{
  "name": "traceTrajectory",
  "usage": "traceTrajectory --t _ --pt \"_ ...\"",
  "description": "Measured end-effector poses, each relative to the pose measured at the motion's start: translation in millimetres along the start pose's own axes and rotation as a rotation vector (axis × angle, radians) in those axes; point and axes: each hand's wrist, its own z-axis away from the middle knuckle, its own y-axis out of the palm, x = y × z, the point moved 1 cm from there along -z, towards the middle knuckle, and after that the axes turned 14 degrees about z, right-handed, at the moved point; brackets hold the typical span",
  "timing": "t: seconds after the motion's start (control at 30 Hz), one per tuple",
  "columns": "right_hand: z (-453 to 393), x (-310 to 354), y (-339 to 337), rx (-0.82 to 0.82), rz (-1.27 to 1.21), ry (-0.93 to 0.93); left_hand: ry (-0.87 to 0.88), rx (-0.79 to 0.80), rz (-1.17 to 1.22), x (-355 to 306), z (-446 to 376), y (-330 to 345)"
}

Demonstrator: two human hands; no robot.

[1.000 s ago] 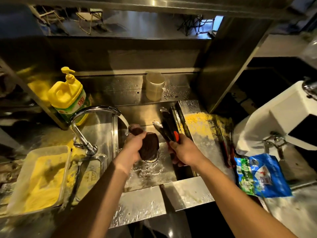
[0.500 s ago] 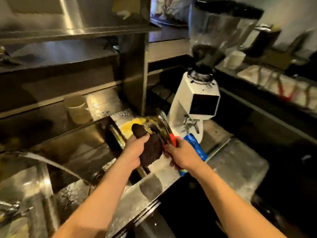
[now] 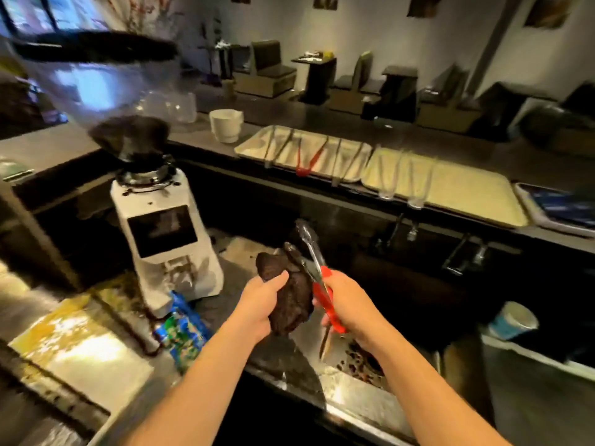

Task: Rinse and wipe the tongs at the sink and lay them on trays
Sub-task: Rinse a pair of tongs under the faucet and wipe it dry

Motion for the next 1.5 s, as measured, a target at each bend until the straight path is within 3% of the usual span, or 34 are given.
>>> traceTrajectory --t 0.17,0.47,0.57,0.77,0.97,1.13,1.37,1.5 --pt "7.7 -34.2 -88.7 -0.137 -0.228 0.029 -0.063 0.104 -0.019 35.8 -17.4 91.9" --pt "7.0 -49.5 -193.0 -0.335 -0.593 -0.031 -0.173 0.242 -0.054 82.2 -32.7 189.2" --pt "-10.3 -48.2 -228.9 -0.437 -0.436 -0.011 -0.223 0.261 -0.042 89.1 -33.9 205.8" --pt "-63.7 -51.0 -285.6 -0.625 0.123 0.134 -0.270 0.274 -0.041 97.7 -44.7 221.4" --pt "-119.6 -50.6 -304.9 -0.611 0.578 0.288 -0.280 0.276 -0.084 101.3 -65.8 220.4" --pt "-149.0 -42.4 -308.5 -0.662 0.684 0.382 -0.263 0.271 -0.118 100.4 -75.8 221.1" --pt "-179.3 -39.7 -324.8 -0.636 0.671 0.397 -0.253 0.265 -0.134 99.3 -84.2 219.6" --pt "-170.9 -37.5 -329.5 -0.724 0.713 0.361 -0.246 0.266 -0.092 94.5 -87.4 212.9"
